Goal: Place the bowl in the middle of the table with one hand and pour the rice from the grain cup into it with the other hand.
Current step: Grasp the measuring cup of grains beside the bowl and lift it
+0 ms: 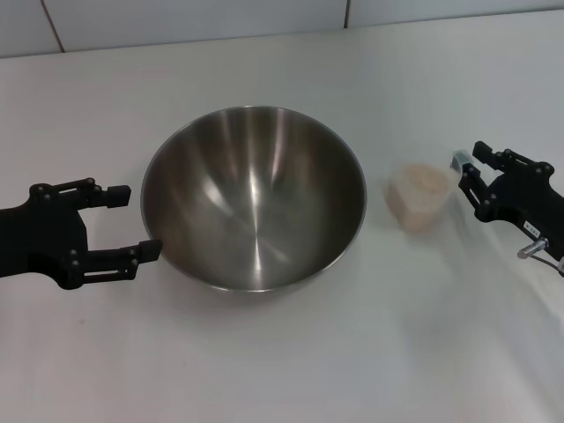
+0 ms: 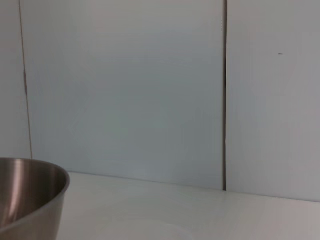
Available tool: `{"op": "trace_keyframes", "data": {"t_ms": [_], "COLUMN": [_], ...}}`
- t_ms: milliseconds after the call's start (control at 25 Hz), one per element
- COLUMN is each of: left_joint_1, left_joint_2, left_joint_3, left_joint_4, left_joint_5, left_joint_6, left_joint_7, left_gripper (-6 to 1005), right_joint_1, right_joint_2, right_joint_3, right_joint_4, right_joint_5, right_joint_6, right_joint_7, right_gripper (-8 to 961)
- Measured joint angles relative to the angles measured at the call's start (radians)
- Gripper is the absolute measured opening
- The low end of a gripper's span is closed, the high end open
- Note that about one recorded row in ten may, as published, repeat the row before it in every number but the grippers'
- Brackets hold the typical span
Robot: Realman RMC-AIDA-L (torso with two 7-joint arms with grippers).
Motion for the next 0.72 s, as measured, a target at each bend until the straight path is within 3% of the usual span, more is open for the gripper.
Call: {"op": "trace_keyframes", "data": {"t_ms": [200,240,720], "left_joint_1": [0.0,0.0,0.0], "left_joint_2": [0.0,0.0,0.0], "left_joint_3": [0.0,0.0,0.0], "left_joint_4": [0.0,0.0,0.01], "left_joint_5": [0.0,0.001,0.006], "left_joint_6": [0.0,0.001,0.002], "left_joint_7": [0.0,0.0,0.001], "left_gripper": [815,815,816], "right_joint_1": [0.0,0.0,-0.008], "right_joint_2": [0.0,0.0,0.0], "right_joint_3": [0.0,0.0,0.07], "right_joint_4": [0.014,0.015,0.015], "right_joint_5": [0.0,0.0,0.0], "right_joint_6": [0.001,0.002,-0.064], "right_joint_7": [-0.033,-0.035,-0.07], "right_gripper": [327,110,13]}}
